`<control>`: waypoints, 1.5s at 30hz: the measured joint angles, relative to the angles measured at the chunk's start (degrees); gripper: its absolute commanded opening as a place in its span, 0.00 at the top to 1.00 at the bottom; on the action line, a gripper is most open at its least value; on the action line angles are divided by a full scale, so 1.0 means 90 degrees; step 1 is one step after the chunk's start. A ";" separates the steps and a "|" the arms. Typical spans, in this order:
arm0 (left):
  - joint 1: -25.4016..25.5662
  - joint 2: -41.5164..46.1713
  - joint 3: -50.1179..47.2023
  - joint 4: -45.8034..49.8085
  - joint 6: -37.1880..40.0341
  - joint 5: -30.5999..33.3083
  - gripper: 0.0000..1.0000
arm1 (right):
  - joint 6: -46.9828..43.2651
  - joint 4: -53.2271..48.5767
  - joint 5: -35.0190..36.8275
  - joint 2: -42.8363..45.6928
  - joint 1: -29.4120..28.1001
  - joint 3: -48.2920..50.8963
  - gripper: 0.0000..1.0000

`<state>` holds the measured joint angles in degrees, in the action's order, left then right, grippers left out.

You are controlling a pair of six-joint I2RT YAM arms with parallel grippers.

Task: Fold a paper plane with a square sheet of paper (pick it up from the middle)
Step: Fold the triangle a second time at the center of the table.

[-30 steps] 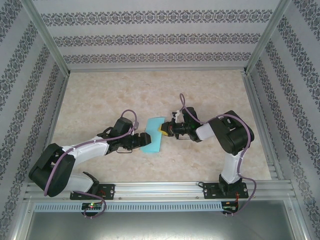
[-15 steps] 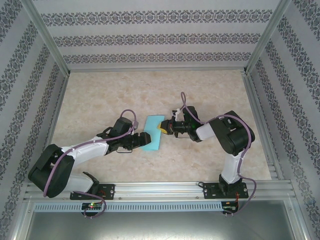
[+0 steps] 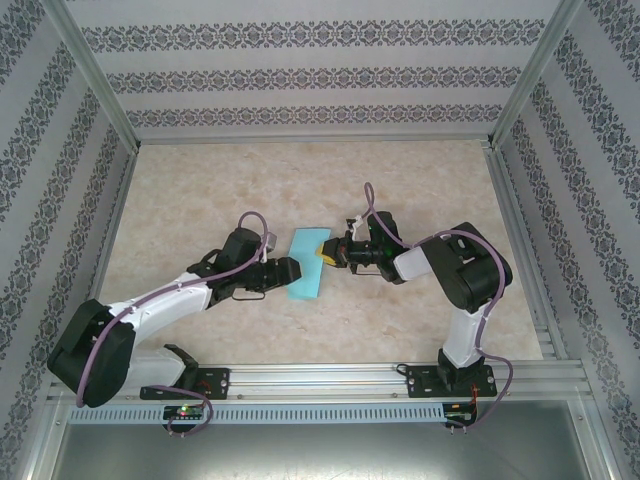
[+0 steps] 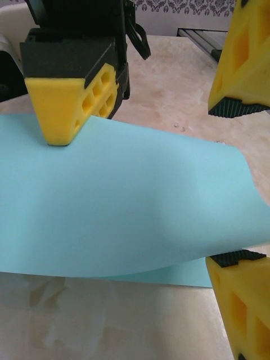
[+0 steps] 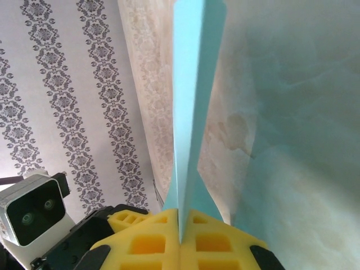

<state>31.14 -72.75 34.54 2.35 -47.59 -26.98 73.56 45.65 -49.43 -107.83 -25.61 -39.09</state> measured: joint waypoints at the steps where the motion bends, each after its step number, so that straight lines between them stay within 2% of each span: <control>1: 0.0000 0.0000 0.0022 0.0024 0.0012 0.0000 0.46 | -0.0005 -0.0005 0.0000 0.0010 0.0000 0.0000 0.98; 11: 0.0000 -0.0002 0.0063 0.0272 0.0163 -0.0005 0.92 | -0.0163 -0.0189 0.0000 0.0143 -0.0002 0.0000 0.97; 13: 0.0000 -0.0017 0.0070 0.0274 0.0187 -0.0027 0.97 | -0.0187 -0.0236 0.0000 0.0143 -0.0005 0.0000 0.96; 17: 0.0000 -0.0177 0.0151 0.0287 0.0214 -0.0102 0.98 | -0.0345 -0.0466 0.0007 0.0148 -0.0005 -0.0024 0.90; 21: 0.0000 -0.0430 0.0257 0.0279 0.0216 -0.0194 0.98 | -0.0721 -0.1112 0.0068 0.0296 -0.0017 -0.0078 0.79; 28: 0.0000 -0.0891 0.0330 0.0209 0.0214 -0.0372 0.98 | -0.1795 -0.2730 0.0427 0.0707 -0.0017 -0.0500 0.65; 35: 0.0000 -0.1061 0.0435 0.0107 0.0211 -0.0510 0.99 | -0.3082 -0.4755 0.1239 0.0935 -0.0015 -0.0996 0.52; 39: 0.0000 -0.1146 0.0442 -0.0005 0.0202 -0.0549 0.99 | -0.3679 -0.5756 0.1775 0.1263 0.0000 -0.1156 0.50; 45: 0.0046 -0.1307 0.0442 -0.0126 0.0138 -0.0556 0.98 | -0.4160 -0.6645 0.2375 0.2006 0.0155 -0.1156 0.52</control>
<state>31.55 -84.51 38.52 1.21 -46.35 -31.99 36.12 -14.15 -28.05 -89.78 -24.21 -49.50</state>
